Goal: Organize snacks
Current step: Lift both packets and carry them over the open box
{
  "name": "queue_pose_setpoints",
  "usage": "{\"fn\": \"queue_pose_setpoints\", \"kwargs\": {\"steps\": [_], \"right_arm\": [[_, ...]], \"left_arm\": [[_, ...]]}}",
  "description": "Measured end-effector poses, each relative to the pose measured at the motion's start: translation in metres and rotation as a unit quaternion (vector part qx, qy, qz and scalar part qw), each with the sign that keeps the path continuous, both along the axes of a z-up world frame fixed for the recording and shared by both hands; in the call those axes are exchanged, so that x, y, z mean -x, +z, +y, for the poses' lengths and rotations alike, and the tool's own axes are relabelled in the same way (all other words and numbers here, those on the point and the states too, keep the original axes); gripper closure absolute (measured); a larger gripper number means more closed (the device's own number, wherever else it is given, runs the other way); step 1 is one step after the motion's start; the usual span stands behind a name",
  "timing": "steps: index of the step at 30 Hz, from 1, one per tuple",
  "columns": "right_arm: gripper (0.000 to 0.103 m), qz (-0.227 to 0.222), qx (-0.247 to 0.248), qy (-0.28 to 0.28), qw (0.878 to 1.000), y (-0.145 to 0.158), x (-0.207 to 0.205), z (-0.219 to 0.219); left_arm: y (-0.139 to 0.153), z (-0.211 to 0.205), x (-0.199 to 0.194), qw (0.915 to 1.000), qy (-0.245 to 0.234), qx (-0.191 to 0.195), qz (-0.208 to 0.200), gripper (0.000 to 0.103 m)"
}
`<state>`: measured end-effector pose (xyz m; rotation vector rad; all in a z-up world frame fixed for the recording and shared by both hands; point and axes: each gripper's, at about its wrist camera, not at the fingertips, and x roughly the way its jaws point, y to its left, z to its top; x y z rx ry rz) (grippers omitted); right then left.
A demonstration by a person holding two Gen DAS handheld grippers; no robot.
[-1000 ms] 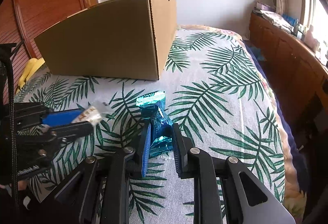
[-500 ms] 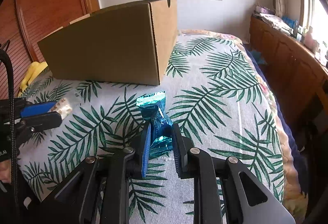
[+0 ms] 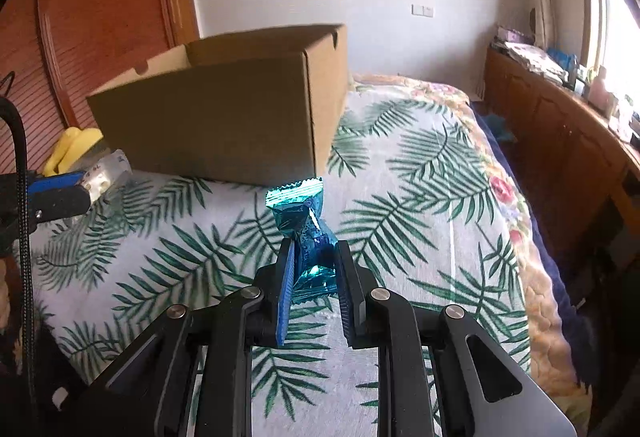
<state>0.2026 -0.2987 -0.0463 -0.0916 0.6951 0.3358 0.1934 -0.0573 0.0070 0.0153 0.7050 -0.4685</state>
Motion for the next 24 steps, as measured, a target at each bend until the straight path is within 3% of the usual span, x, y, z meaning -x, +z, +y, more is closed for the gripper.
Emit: {"fn": "queue_pose_setpoints", "kwargs": {"steps": [12,24], "right_arm": [[0.085,-0.046,-0.005,0.033,0.998,0.052,0.010,0.029],[0.085,-0.068,0.004,0.056,0.996,0.082,-0.004,0.059]], "left_arm": [[0.037,0.013,-0.005,0.9992,0.001,-0.017,-0.037,0.083],[0.055,0.036,-0.032,0.9980,0.026,-0.031,-0.048,0.083]]}}
